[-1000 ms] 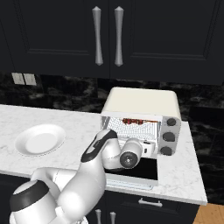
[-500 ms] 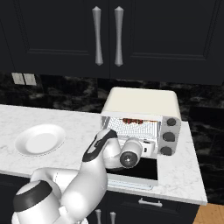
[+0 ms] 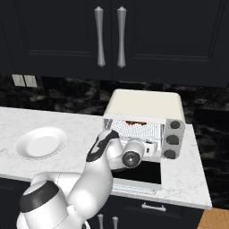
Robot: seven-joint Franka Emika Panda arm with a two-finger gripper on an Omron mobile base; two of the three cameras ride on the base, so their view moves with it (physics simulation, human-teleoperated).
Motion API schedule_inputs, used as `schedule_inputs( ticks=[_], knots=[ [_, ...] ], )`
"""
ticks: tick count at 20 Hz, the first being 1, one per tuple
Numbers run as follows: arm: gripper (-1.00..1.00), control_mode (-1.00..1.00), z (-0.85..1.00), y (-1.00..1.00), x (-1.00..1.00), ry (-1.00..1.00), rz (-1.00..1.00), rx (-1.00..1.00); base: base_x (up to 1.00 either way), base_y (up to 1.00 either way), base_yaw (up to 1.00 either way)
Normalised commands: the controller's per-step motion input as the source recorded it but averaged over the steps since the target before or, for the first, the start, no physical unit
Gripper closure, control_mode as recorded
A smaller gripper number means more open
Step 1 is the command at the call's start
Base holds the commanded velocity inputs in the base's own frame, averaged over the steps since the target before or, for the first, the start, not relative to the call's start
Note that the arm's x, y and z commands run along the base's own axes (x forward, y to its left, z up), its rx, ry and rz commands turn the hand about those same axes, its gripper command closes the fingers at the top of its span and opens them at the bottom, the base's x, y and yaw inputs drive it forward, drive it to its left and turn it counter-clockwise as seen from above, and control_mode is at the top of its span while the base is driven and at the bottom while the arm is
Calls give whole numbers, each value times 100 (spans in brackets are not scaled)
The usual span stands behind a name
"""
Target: Pick up the kebab skewer and baguette bread, and place them inside the toaster oven. Close the toaster oven door and start by setting the timer.
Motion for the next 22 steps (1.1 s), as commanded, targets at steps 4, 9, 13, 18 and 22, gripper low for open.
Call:
schedule_inputs(
  ticks=[4,9,13,18,22],
  knots=[
    [-100,-100,0,7,10,0,0,0,0,0,0],
    [-100,-100,0,4,8,0,0,0,0,0,0],
    [-100,-100,0,6,13,0,0,0,0,0,0],
    [-100,-100,0,4,10,0,0,0,0,0,0],
    [-100,-100,0,4,8,0,0,0,0,0,0]
  ],
)
